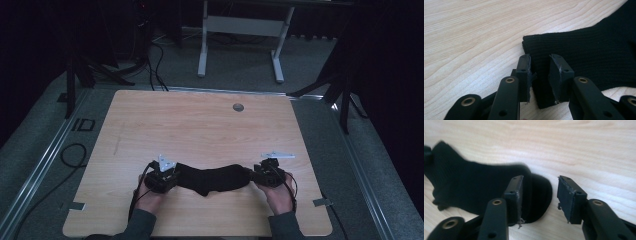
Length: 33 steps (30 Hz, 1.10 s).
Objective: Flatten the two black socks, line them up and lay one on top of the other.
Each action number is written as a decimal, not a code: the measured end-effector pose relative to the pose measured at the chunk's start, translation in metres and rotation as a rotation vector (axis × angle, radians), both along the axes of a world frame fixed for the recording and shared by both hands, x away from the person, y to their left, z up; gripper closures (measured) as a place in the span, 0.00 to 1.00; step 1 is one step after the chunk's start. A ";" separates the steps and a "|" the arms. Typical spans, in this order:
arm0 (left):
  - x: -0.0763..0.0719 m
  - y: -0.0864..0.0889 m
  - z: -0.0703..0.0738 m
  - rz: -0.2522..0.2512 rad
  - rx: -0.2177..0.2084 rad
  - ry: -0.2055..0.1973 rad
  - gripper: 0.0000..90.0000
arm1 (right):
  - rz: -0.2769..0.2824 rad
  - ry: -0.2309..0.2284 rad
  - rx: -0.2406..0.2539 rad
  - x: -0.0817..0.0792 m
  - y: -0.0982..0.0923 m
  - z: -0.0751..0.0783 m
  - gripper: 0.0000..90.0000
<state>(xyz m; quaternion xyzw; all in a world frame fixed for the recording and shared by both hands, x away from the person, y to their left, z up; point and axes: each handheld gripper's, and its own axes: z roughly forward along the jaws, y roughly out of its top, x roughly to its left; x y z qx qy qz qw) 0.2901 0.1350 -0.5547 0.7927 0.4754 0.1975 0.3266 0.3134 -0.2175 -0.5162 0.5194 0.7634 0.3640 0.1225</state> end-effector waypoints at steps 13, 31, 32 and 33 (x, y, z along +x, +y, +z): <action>0.000 0.007 0.007 -0.016 -0.088 -0.026 0.68 | -0.014 -0.018 0.031 0.003 -0.015 -0.001 0.54; 0.006 0.023 0.011 0.044 -0.102 -0.041 0.61 | -0.073 -0.002 0.026 0.008 -0.043 -0.006 0.53; 0.006 0.023 0.011 0.044 -0.102 -0.041 0.61 | -0.077 -0.002 0.017 0.008 -0.044 -0.007 0.53; 0.007 0.024 0.011 0.050 -0.101 -0.041 0.61 | -0.078 -0.002 0.016 0.009 -0.044 -0.008 0.53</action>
